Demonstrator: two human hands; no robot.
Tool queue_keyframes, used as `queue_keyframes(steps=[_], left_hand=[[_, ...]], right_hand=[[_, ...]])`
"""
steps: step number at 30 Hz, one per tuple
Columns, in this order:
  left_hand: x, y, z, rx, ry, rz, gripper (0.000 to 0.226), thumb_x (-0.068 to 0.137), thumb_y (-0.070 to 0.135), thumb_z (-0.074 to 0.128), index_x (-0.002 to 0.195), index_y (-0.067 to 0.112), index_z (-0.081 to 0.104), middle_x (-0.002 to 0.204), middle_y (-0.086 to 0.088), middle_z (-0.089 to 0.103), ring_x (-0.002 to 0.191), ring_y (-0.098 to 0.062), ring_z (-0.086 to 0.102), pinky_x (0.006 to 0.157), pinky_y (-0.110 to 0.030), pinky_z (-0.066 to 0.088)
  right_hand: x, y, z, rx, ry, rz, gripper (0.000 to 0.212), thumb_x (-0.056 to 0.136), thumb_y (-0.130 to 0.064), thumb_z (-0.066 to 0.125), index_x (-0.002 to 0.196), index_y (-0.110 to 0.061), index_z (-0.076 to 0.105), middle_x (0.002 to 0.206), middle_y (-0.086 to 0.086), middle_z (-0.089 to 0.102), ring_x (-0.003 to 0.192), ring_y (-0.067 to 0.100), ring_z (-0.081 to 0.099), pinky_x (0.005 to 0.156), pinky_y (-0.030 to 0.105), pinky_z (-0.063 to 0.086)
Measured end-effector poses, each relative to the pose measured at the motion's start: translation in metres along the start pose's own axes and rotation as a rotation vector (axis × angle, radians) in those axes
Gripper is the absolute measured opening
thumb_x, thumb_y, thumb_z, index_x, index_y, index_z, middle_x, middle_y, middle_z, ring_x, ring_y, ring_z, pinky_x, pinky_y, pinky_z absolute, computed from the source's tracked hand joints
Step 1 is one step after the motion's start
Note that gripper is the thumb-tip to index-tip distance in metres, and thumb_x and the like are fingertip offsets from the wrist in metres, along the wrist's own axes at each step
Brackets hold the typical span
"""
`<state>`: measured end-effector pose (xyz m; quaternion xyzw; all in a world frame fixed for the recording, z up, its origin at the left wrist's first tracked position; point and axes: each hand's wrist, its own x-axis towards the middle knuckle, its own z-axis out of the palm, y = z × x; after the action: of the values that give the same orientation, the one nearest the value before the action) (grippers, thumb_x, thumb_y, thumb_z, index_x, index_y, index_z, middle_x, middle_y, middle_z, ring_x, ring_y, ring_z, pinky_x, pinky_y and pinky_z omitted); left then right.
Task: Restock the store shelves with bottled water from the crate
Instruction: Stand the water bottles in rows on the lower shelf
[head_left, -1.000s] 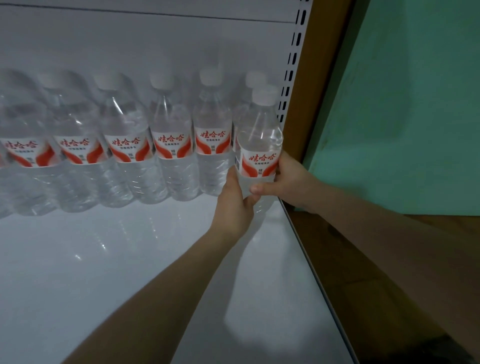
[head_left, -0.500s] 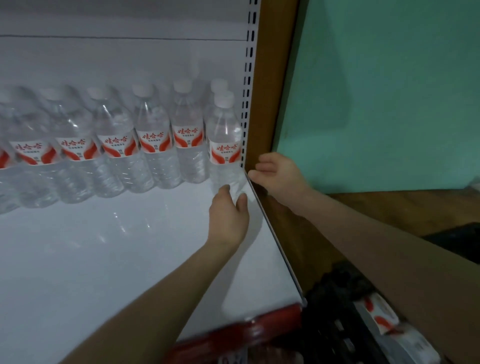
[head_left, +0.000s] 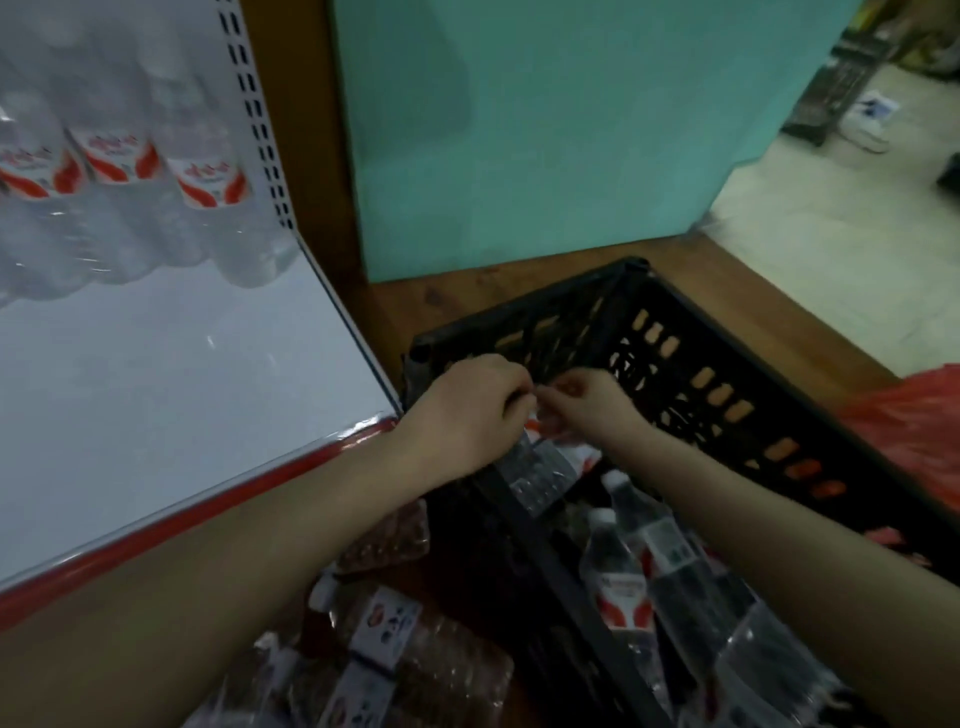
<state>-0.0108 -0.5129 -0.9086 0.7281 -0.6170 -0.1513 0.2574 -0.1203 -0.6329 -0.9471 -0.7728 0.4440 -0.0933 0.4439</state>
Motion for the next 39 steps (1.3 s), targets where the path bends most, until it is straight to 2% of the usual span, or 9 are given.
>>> queue_keyframes(steps=[3, 6, 10, 14, 19, 24, 29, 36, 39], left_hand=[[0.008, 0.007, 0.011, 0.094, -0.17, -0.025, 0.031, 0.097, 0.024, 0.043, 0.103, 0.003, 0.065, 0.099, -0.015, 0.064, 0.09, -0.028, 0.06, 0.082, -0.043, 0.049], [0.011, 0.009, 0.018, 0.187, -0.22, -0.054, 0.033, 0.096, 0.029, 0.043, 0.105, 0.005, 0.064, 0.102, -0.014, 0.064, 0.092, -0.028, 0.061, 0.079, -0.041, 0.052], [0.013, 0.011, 0.02, 0.232, -0.212, -0.096, 0.033, 0.095, 0.032, 0.045, 0.109, 0.008, 0.062, 0.107, -0.011, 0.064, 0.094, -0.027, 0.061, 0.081, -0.041, 0.052], [0.014, 0.011, 0.021, 0.239, -0.209, -0.122, 0.031, 0.095, 0.032, 0.046, 0.111, 0.009, 0.062, 0.108, -0.01, 0.063, 0.096, -0.026, 0.06, 0.082, -0.041, 0.051], [0.016, 0.011, 0.022, 0.216, -0.207, -0.139, 0.032, 0.095, 0.032, 0.047, 0.111, 0.009, 0.061, 0.108, -0.01, 0.063, 0.098, -0.027, 0.059, 0.083, -0.041, 0.051], [0.022, 0.013, 0.02, 0.046, -0.18, -0.192, 0.022, 0.093, 0.023, 0.053, 0.092, 0.004, 0.064, 0.099, -0.018, 0.066, 0.091, -0.031, 0.062, 0.076, -0.034, 0.05], [0.024, 0.022, 0.005, -0.196, -0.138, -0.295, 0.027, 0.09, 0.029, 0.058, 0.087, 0.003, 0.064, 0.085, -0.015, 0.057, 0.081, -0.025, 0.058, 0.07, -0.033, 0.044], [0.004, 0.041, -0.048, -1.035, -0.34, -0.39, 0.038, 0.079, 0.033, 0.066, 0.113, 0.016, 0.061, 0.11, -0.011, 0.069, 0.1, -0.026, 0.066, 0.086, -0.038, 0.055], [-0.013, 0.031, -0.077, -1.097, -0.354, -0.315, 0.046, 0.076, 0.029, 0.063, 0.12, 0.018, 0.057, 0.114, -0.012, 0.067, 0.105, -0.028, 0.065, 0.082, -0.037, 0.055]], right_hand=[[-0.004, 0.051, 0.01, 0.018, -0.122, 0.36, 0.02, 0.094, -0.027, 0.053, 0.081, -0.012, 0.055, 0.074, 0.008, 0.059, 0.05, 0.008, 0.057, 0.049, 0.025, 0.051], [-0.004, 0.076, 0.025, 0.455, -0.15, 0.65, 0.035, 0.09, -0.027, 0.059, 0.117, -0.01, 0.045, 0.105, 0.016, 0.059, 0.076, 0.025, 0.06, 0.057, 0.033, 0.055], [0.005, 0.083, 0.049, 0.788, -0.106, 0.674, 0.05, 0.076, -0.029, 0.075, 0.114, -0.01, 0.049, 0.107, 0.013, 0.062, 0.093, 0.028, 0.061, 0.084, 0.041, 0.05], [0.025, 0.111, 0.076, 0.778, 0.039, 0.641, 0.093, 0.041, -0.053, 0.088, 0.116, -0.012, 0.053, 0.106, 0.009, 0.066, 0.095, 0.029, 0.065, 0.087, 0.045, 0.053], [0.003, 0.085, 0.062, 0.797, 0.089, 0.683, 0.034, 0.082, -0.028, 0.069, 0.103, -0.006, 0.054, 0.091, 0.004, 0.058, 0.098, 0.027, 0.059, 0.087, 0.036, 0.049], [-0.027, 0.066, 0.04, 0.824, 0.125, 0.534, 0.032, 0.082, -0.019, 0.069, 0.106, -0.007, 0.051, 0.086, 0.008, 0.06, 0.092, 0.031, 0.062, 0.082, 0.041, 0.052], [-0.054, 0.021, -0.004, 0.777, 0.139, 0.337, 0.019, 0.081, -0.019, 0.066, 0.094, -0.008, 0.057, 0.084, 0.008, 0.065, 0.073, 0.022, 0.064, 0.058, 0.026, 0.048], [-0.069, -0.047, -0.042, 0.831, -0.119, -0.18, 0.044, 0.069, -0.02, 0.065, 0.11, -0.004, 0.063, 0.102, 0.016, 0.07, 0.093, 0.029, 0.068, 0.078, 0.036, 0.056], [-0.067, -0.077, -0.039, 0.792, -0.317, -0.255, 0.063, 0.062, -0.028, 0.071, 0.119, -0.004, 0.058, 0.113, 0.015, 0.067, 0.103, 0.029, 0.065, 0.088, 0.042, 0.052]])
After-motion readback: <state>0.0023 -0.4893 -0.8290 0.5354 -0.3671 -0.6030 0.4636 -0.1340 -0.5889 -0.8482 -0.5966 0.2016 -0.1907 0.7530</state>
